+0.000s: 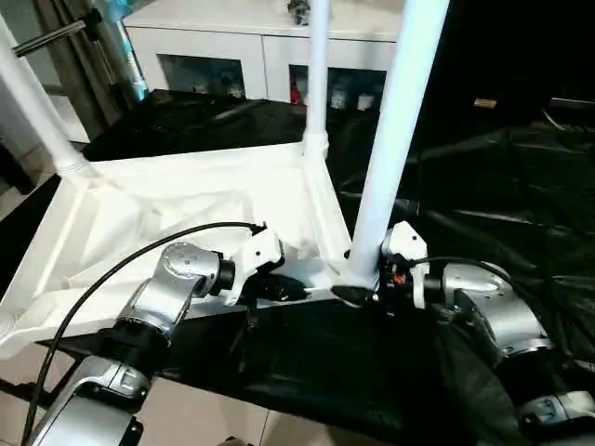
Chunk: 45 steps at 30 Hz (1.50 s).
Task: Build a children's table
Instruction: Rotate leg to tighten
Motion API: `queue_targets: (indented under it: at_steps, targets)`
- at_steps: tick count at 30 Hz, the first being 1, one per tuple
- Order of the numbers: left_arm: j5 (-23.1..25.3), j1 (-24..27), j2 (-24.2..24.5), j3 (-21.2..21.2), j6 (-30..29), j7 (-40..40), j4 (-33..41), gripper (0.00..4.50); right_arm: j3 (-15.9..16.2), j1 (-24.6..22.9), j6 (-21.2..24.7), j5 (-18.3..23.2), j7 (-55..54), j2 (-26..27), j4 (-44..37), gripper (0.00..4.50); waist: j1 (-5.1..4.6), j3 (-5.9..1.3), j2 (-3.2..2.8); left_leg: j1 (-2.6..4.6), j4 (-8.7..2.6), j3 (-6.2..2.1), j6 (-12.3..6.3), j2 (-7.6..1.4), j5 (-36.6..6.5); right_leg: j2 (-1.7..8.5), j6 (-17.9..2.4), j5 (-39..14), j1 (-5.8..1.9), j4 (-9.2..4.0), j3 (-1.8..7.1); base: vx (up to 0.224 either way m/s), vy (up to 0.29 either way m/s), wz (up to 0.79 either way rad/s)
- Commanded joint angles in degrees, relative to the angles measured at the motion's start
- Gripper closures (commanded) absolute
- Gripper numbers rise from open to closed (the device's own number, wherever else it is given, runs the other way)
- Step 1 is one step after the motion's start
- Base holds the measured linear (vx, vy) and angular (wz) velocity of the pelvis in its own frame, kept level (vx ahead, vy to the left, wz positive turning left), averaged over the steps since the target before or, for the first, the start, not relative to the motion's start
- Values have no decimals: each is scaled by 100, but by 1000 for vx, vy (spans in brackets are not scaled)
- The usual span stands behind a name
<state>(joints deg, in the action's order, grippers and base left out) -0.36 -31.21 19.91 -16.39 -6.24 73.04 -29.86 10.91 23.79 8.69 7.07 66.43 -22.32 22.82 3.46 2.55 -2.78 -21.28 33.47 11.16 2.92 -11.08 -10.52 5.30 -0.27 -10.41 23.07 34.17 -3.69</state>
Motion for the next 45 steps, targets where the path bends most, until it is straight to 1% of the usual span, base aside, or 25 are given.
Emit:
queue_targets:
  at_steps: [1, 5, 10, 12, 13, 14, 15, 17, 19, 20, 21, 22, 23, 24, 25, 26, 28, 29, 32, 34, 37, 38, 40, 43, 45]
  targets:
    - [-44, -43, -37, -100, 45, 37, 112, 450, 396, -85, 101, 57, 376, 103, -267, 104, 4, -339, 79, 76, -386, -72, -330, -232, -1290, 290, -1409, -1182, -274, -384, 231, 0, 0, 0]
    - [-118, -57, -23, -93, 15, 103, 121, 450, 413, -65, 236, 141, 447, 130, -316, 125, 12, -351, 92, 65, -372, -71, -359, -224, -1130, 288, -1417, -1038, -279, -362, 229, 0, 0, 0]
    - [-18, -62, -149, -54, -62, -246, 50, 450, 367, -58, 266, 118, 196, 284, -174, 161, 25, -357, 63, 56, -358, -73, -397, -217, -1026, 290, -1468, -868, -283, -342, 221, 0, 0, 0]
    - [58, -105, -253, -15, -263, -555, 1, 450, 203, -29, 484, 98, -297, 499, 11, 170, 8, -328, 77, 59, -377, -73, -325, -210, -1167, 294, -1444, -1125, -272, -376, 222, 0, 0, 0]
    - [122, -160, -317, 9, -361, -771, -50, 450, 141, -15, 460, 18, -608, 613, 146, 172, 3, -313, 105, 69, -397, -84, -240, -210, -1331, 307, -1349, -1503, -266, -405, 223, 0, 0, 0]
    - [179, -223, -389, 43, -451, -991, -114, 450, 89, 0, 424, -71, -916, 723, 277, 173, -6, -301, 95, 84, -406, -87, -194, -208, -1445, 309, -1299, -1714, -249, -431, 226, 0, 0, 0]
    - [211, -295, -476, 95, -541, -1219, -199, 450, 42, 26, 408, -161, -1237, 839, 409, 174, -18, -292, 131, 105, -425, -107, -93, -211, -1575, 322, -1176, -2090, -234, -454, 230, 0, 0, 0]
    - [235, -408, -640, 197, -673, -1607, -356, 450, -82, 85, 464, -229, -1759, 1068, 622, 175, -51, -285, 161, 112, -446, -123, 32, -200, -1755, 313, -1005, -2387, -224, -502, 232, 0, 0, 0]
    - [262, -511, -870, 300, -788, -2098, -540, 450, -210, 190, 462, -340, -2468, 1362, 898, 175, -72, -277, 149, 129, -457, -134, 106, -191, -1870, 313, -980, -2438, -193, -517, 225, 0, 0, 0]
    - [259, -544, -974, 345, -824, -2291, -608, 450, -264, 247, 479, -383, -2781, 1492, 1011, 175, -91, -281, 141, 131, -460, -145, 131, -185, -1972, 312, -933, -2504, -203, -524, 217, 0, 0, 0]
    - [255, -591, -1189, 405, -872, -2625, -731, 450, -379, 399, 507, -480, -3472, 1759, 1283, 175, -104, -277, 150, 131, -466, -142, 136, -186, -1991, 313, -916, -2510, -196, -539, 221, 0, 0, 0]
    - [256, -592, -1200, 405, -872, -2638, -737, 450, -384, 408, 506, -485, -3504, 1772, 1299, 175, -122, -271, 143, 143, -465, -139, 159, -184, -2030, 316, -929, -2541, -168, -545, 223, 0, 0, 0]
    - [312, -597, -1364, 370, -844, -2839, -820, 450, -407, 551, 437, -602, -3966, 2001, 1545, 175, -142, -274, 152, 153, -465, -157, 182, -168, -2147, 313, -871, -2697, -174, -567, 203, 0, 0, 0]
    - [336, -576, -1414, 331, -829, -2857, -827, 450, -331, 592, 327, -721, -4076, 2053, 1611, 175, -168, -276, 115, 143, -470, -159, 191, -167, -2206, 318, -844, -2690, -166, -588, 207, 0, 0, 0]
    - [348, -548, -1437, 293, -817, -2826, -811, 450, -355, 604, 248, -692, -4060, 2096, 1655, 141, -163, -285, 90, 128, -475, -172, 157, -163, -2208, 317, -819, -2625, -191, -580, 203, 0, 0, 0]
    - [373, -523, -1449, 258, -799, -2795, -791, 450, -407, 609, 231, -648, -4048, 2126, 1679, 106, -167, -291, 94, 137, -466, -151, 107, -163, -2216, 307, -827, -2499, -173, -594, 216, 0, 0, 0]
    - [412, -503, -1455, 225, -774, -2763, -774, 450, -527, 613, 241, -557, -4010, 2157, 1708, 99, -165, -300, 99, 121, -467, -147, 63, -164, -2163, 297, -873, -2338, -189, -569, 220, 0, 0, 0]
    - [426, -499, -1378, 206, -684, -2659, -731, 450, -504, 579, 191, -570, -3833, 2069, 1596, 99, -160, -310, 94, 99, -469, -144, 20, -172, -2030, 296, -948, -2082, -211, -545, 225, 0, 0, 0]
    - [393, -495, -1248, 192, -514, -2430, -673, 450, -430, 512, 23, -556, -3515, 1929, 1430, 60, -156, -319, 95, 94, -465, -134, -15, -179, -1951, 287, -1043, -1808, -224, -509, 226, 0, 0, 0]
    - [312, -431, -1139, 172, -387, -2127, -561, 450, -308, 449, -146, -562, -3195, 1769, 1347, 58, -152, -337, 73, 87, -456, -131, -48, -186, -1868, 296, -1119, -1563, -246, -488, 225, 0, 0, 0]
    - [200, -263, -921, 62, -232, -1545, -292, 450, -177, 310, -260, -458, -2598, 1496, 1078, 58, -167, -361, 81, 52, -429, -112, -163, -187, -1590, 283, -1254, -1029, -279, -428, 231, 0, 0, 0]
    - [173, -215, -836, 22, -228, -1366, -212, 450, -157, 267, -260, -398, -2386, 1400, 965, 58, -162, -384, 57, 52, -391, -98, -286, -179, -1327, 283, -1405, -592, -301, -380, 226, 0, 0, 0]
    - [100, -106, -647, -53, -238, -968, -30, 450, -95, 172, -304, -284, -1883, 1160, 727, 58, -141, -399, 55, 51, -373, -87, -428, -194, -1063, 271, -1534, -172, -319, -338, 216, 0, 0, 0]
    - [-3, -9, -419, -160, -216, -481, 153, 450, -6, 69, -281, -141, -1202, 875, 474, 58, -87, -404, 48, 52, -350, -72, -562, -209, -917, 263, -1648, 46, -337, -299, 198, 0, 0, 0]
    - [-79, 47, -256, -217, -242, -159, 300, 450, 79, 4, -252, -31, -705, 658, 278, 58, -53, -376, 49, 60, -372, -68, -551, -224, -1049, 266, -1653, -233, -319, -318, 191, 0, 0, 0]
